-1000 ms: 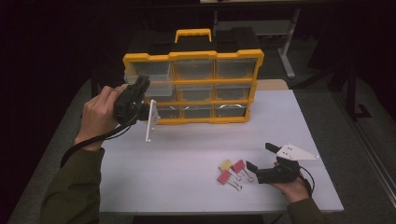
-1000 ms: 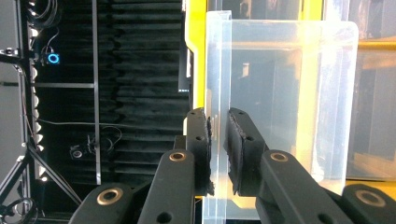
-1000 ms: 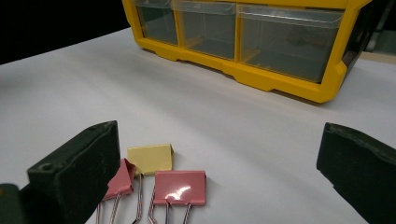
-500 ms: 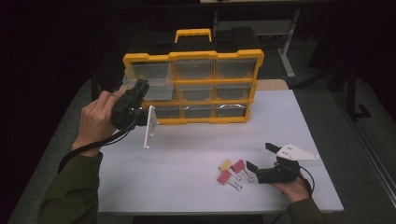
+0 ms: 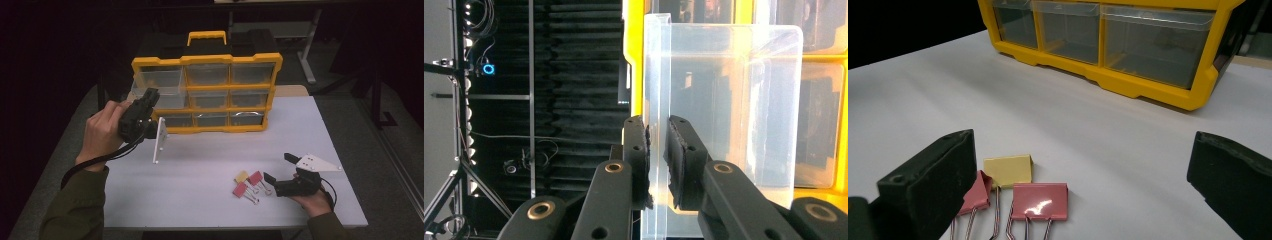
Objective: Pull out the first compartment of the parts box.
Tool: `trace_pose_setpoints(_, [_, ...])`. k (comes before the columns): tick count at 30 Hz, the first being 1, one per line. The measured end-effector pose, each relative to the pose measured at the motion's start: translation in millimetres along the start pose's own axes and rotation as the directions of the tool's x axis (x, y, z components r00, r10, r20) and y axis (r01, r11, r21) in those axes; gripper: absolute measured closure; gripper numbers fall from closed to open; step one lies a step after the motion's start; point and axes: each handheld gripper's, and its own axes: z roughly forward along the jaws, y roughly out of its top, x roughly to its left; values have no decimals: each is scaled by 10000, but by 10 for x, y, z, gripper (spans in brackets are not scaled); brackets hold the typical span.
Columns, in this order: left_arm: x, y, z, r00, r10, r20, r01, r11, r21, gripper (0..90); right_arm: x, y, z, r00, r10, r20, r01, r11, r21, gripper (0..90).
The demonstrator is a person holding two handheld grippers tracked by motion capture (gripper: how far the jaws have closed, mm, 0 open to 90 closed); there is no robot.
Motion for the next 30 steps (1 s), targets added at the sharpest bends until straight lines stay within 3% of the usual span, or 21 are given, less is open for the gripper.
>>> trace_pose_setpoints(7, [-4,5,-12,10000,-60,-18,60,10000,-31,770,-2,0,-1,10000,-1,7,1,10000,-9,0])
trace_pose_setpoints(17, [-40,47,-85,9999,-50,-161,50,10000,-3,607,1,2,0,10000,2,-5,-2,10000,-5,0])
trace_pose_setpoints(30, [-188,113,-147,9992,-153,-363,148,9998,-134,392,-4,3,-4,10000,-1,8,1,10000,-20,0])
